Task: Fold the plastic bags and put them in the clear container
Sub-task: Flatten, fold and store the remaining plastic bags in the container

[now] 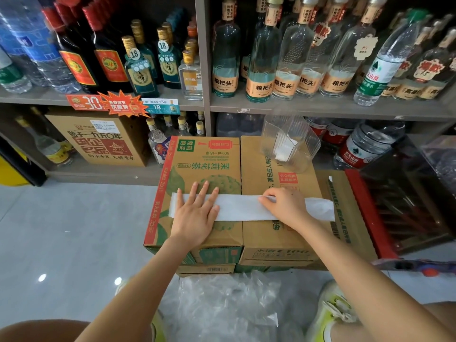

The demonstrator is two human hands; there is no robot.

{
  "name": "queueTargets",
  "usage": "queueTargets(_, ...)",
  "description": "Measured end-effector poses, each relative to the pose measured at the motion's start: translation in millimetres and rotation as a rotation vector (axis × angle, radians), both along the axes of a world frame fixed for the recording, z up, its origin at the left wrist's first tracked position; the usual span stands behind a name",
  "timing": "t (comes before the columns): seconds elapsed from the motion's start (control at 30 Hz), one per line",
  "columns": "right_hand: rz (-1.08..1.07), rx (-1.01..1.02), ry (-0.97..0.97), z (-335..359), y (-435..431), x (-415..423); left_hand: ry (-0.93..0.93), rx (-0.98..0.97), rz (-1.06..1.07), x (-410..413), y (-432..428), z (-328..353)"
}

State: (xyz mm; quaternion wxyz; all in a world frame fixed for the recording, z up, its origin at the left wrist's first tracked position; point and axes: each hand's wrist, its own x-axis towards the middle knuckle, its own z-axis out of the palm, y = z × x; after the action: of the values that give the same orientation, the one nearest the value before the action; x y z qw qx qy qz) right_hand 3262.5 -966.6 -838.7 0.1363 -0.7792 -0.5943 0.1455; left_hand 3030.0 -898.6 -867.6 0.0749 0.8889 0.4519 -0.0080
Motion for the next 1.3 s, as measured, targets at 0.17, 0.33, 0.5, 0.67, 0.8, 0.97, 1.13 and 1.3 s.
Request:
queueTargets(0.17,-0.032,0.267,-0.356,0.6,-10.1,-25.8,0.062,-0.007,-0.001,0.6,0.5,-1.3)
queueTargets(0.33,0.204,0.021,-0.273,-12.4,-1.6,-82.0,0.067,-0.001,-0.006,0.8,0.0,-1.5)
queueTargets(0.5,0.163,-0.106,-0.274,-25.1,-8.2,-69.5,0.065,-0.002,-0.008,1.7,0.2,-2.7)
queueTargets(0.67,-0.080,-0.218,-0.350,-29.6,-60.1,10.4,0.081,0.009,-0.015,1.1,1.2,-4.0)
queueTargets(0.8,-0.145,-0.236,-0.314,-27.0,-72.8,34.4,0.101,0.024,-0.019,1.3,1.9,-3.2)
queueTargets(0.97,-0.165,-0.016,-0.370,-10.3,-70.7,19.9,0.104,0.028,-0.030,0.2,0.6,-2.2)
queueTargets(1.13,-0.047,0.013,-0.256,-5.5,-53.0,1.6,0.044,-0.016,-0.137,-5.2,8.9,0.3)
queueTargets(1.3,-0.109,-0.035,-0.148,-5.1,-45.8,5.3,-0.097,-0.107,-0.079,-32.1,28.4,1.6)
